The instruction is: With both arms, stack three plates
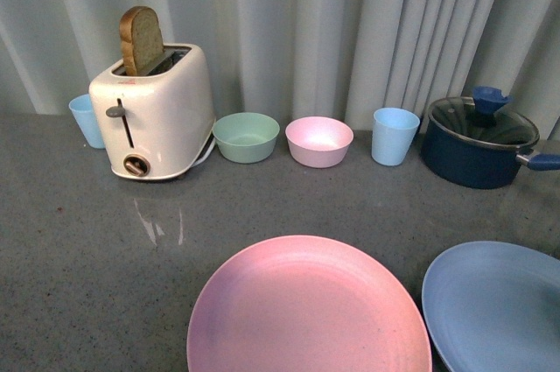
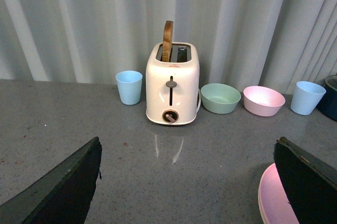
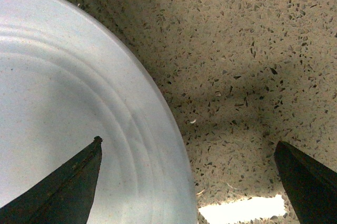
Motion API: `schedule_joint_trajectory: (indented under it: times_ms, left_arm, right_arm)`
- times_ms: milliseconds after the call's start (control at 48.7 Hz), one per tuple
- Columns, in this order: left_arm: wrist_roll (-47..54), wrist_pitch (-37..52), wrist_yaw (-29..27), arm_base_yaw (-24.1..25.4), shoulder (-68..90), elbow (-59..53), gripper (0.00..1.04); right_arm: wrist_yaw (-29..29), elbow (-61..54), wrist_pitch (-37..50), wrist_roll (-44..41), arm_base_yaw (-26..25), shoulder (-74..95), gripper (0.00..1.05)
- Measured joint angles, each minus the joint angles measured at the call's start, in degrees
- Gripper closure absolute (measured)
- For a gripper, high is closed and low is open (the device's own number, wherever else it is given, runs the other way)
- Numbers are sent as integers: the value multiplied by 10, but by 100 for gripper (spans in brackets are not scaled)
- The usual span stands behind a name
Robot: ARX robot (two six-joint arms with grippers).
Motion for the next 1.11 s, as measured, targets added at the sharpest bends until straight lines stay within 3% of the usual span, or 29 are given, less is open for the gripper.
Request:
schedule_joint_trajectory:
  times_ms: [287,472,698,1108]
  left_arm:
    - [0,0,0,0,0,0,7]
    - [0,0,0,0,0,0,7]
    - [0,0,0,0,0,0,7]
    - [0,0,0,0,0,0,7]
  right_arm:
    - [-26,7,7,9,1,7,41]
    - [-42,4,23,12,-3,20,73]
    - [-71,-7,35,19,-20,22,99]
    - [-151,-36,-23,12,-73,-117,102]
